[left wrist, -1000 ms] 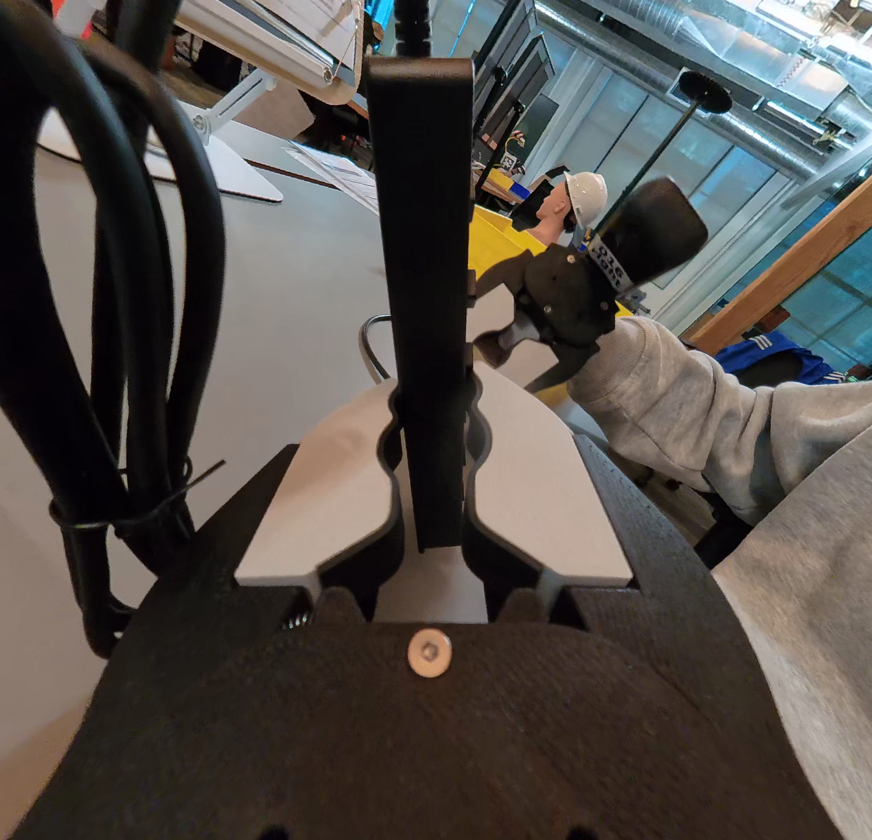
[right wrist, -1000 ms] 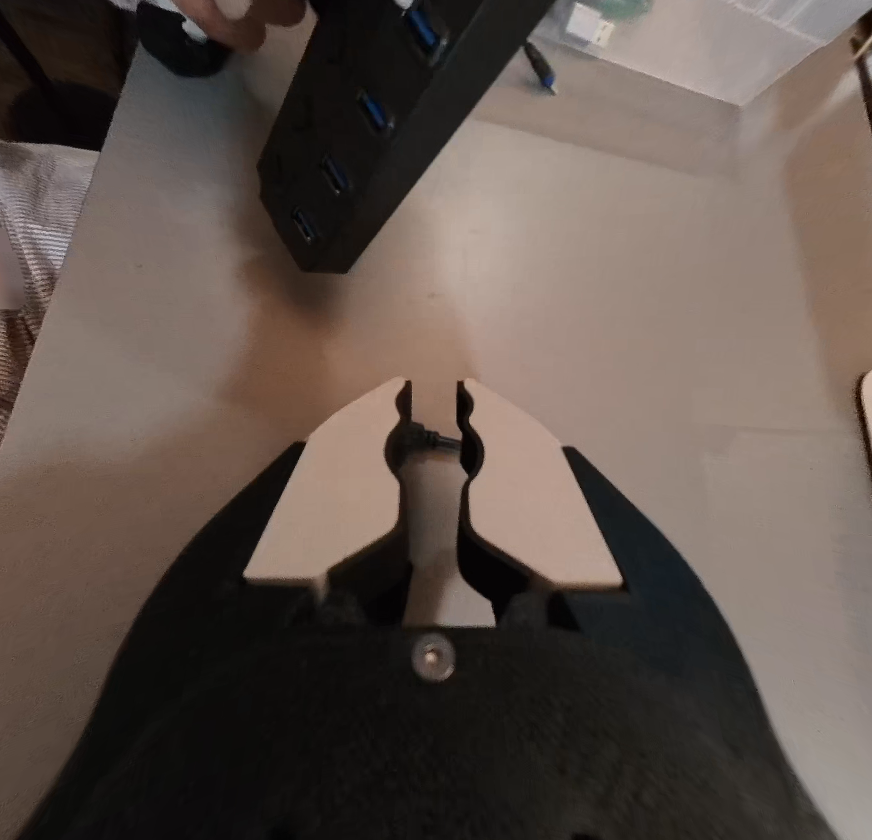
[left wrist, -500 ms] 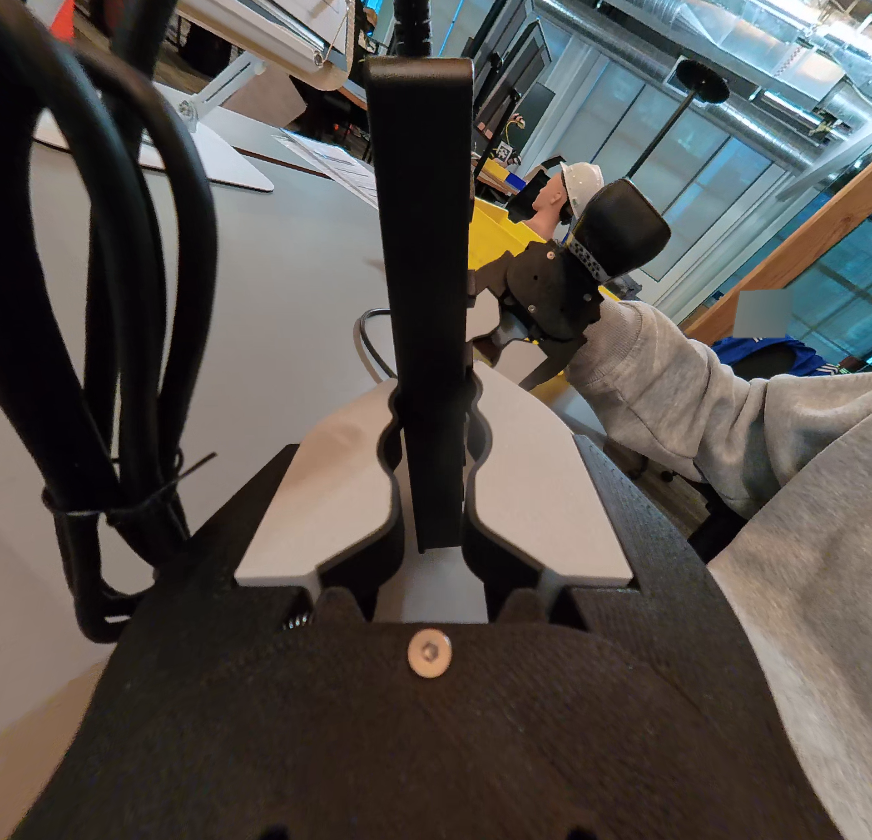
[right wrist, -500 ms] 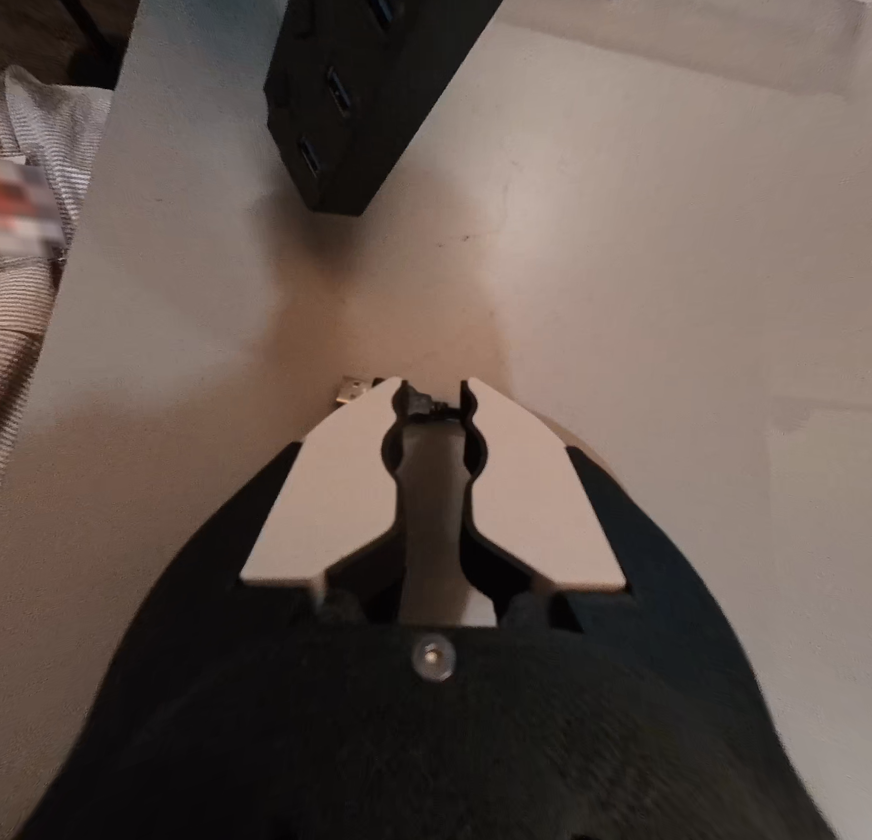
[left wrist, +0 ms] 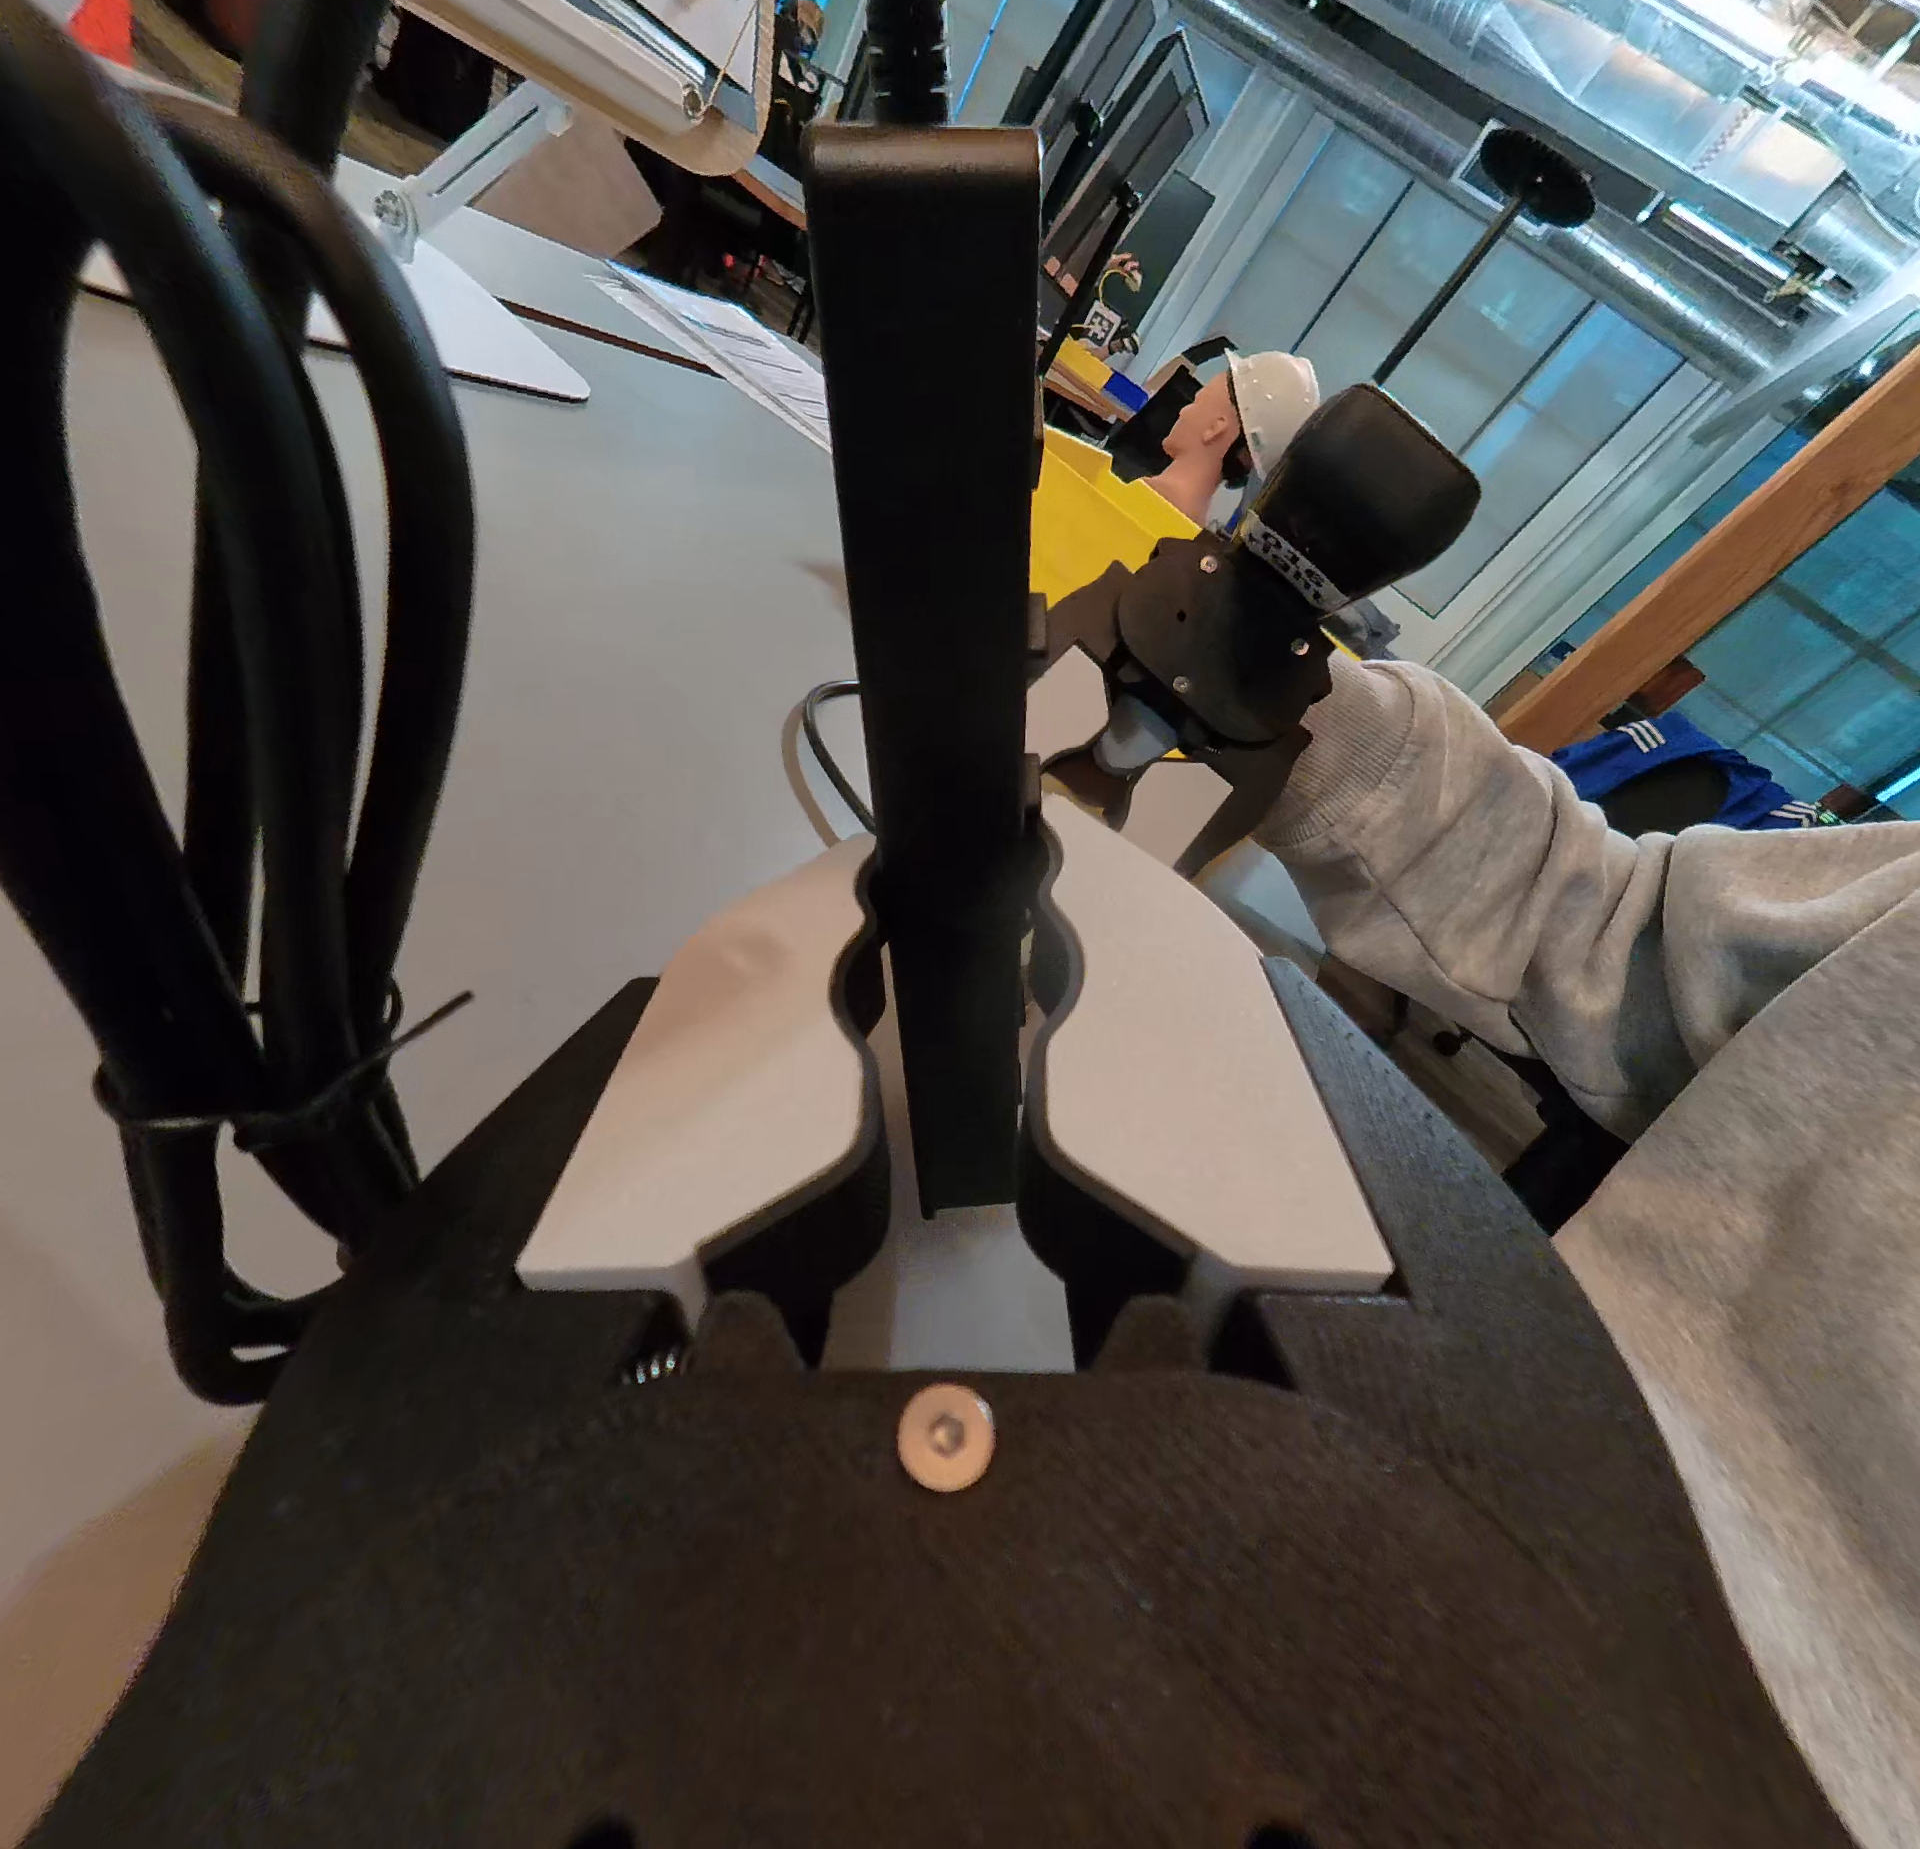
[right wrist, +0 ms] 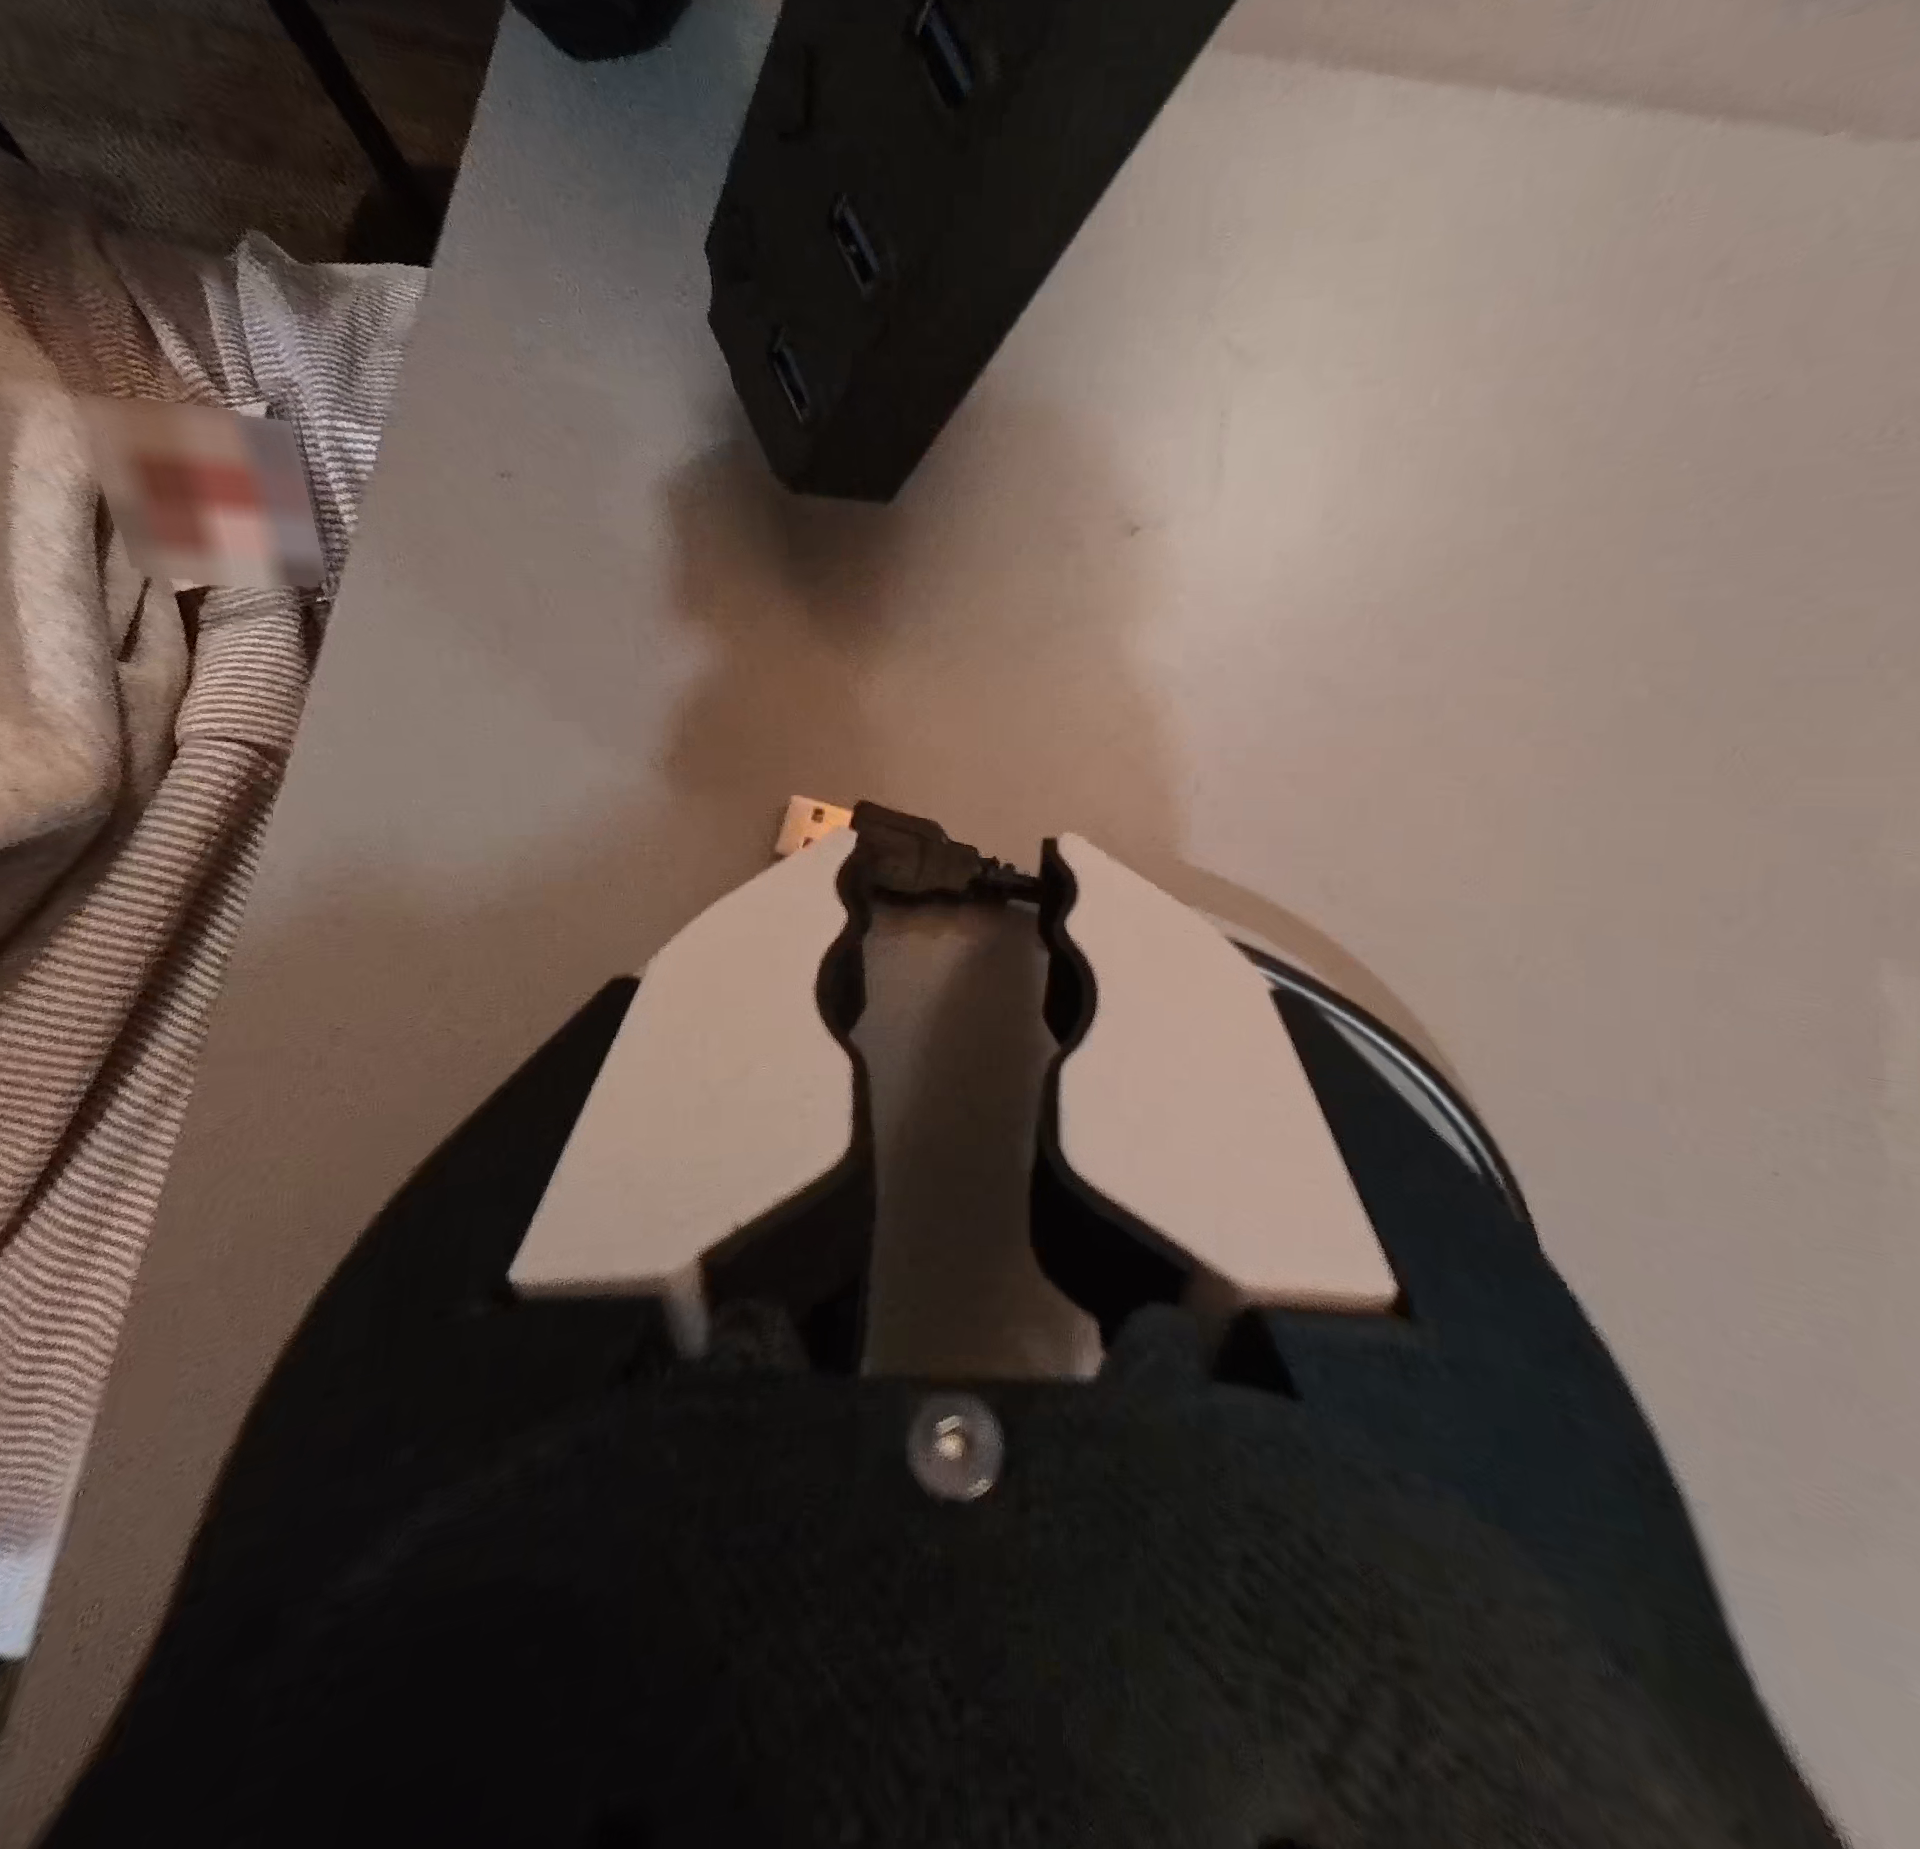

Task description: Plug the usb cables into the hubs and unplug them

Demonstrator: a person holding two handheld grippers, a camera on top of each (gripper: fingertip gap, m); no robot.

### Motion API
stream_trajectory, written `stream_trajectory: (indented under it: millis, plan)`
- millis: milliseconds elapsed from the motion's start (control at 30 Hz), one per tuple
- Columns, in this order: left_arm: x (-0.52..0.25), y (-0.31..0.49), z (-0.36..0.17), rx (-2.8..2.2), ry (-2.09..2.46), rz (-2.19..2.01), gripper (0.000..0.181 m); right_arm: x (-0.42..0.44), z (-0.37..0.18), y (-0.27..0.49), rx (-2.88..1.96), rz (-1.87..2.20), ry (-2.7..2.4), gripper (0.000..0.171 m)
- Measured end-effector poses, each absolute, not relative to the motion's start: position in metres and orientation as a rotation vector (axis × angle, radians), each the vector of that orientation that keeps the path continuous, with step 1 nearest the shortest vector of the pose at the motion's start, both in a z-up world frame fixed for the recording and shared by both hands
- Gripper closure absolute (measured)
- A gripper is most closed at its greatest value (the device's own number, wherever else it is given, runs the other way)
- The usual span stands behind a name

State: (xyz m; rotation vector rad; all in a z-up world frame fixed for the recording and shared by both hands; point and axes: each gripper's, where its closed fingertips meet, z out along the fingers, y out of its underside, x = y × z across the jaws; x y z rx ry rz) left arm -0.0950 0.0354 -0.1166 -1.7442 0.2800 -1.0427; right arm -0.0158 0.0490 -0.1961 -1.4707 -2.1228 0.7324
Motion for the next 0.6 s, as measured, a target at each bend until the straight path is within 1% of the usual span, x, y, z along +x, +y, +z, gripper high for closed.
stream_trajectory:
  millis: [33,200,333,467,600]
  plan:
    - [-0.095,0.035,-0.116,-1.743,0.28,-1.044,0.154,-0.019,-0.197,0.047,-1.472,0.746,-2.116,0.14]
    - [-0.095,0.035,-0.116,-1.744,0.282,-1.04,0.154,-0.035,-0.199,0.043,-1.615,0.828,-2.033,0.139]
    - [-0.094,0.035,-0.117,-1.746,0.286,-1.043,0.154,-0.035,-0.196,0.046,-1.565,0.781,-2.032,0.13]
    - [-0.093,0.035,-0.118,-1.748,0.288,-1.049,0.154,-0.034,-0.185,0.049,-1.503,0.841,-2.015,0.13]
    - [-0.093,0.036,-0.119,-1.752,0.286,-1.048,0.154,-0.028,-0.186,0.051,-1.513,0.833,-2.131,0.13]
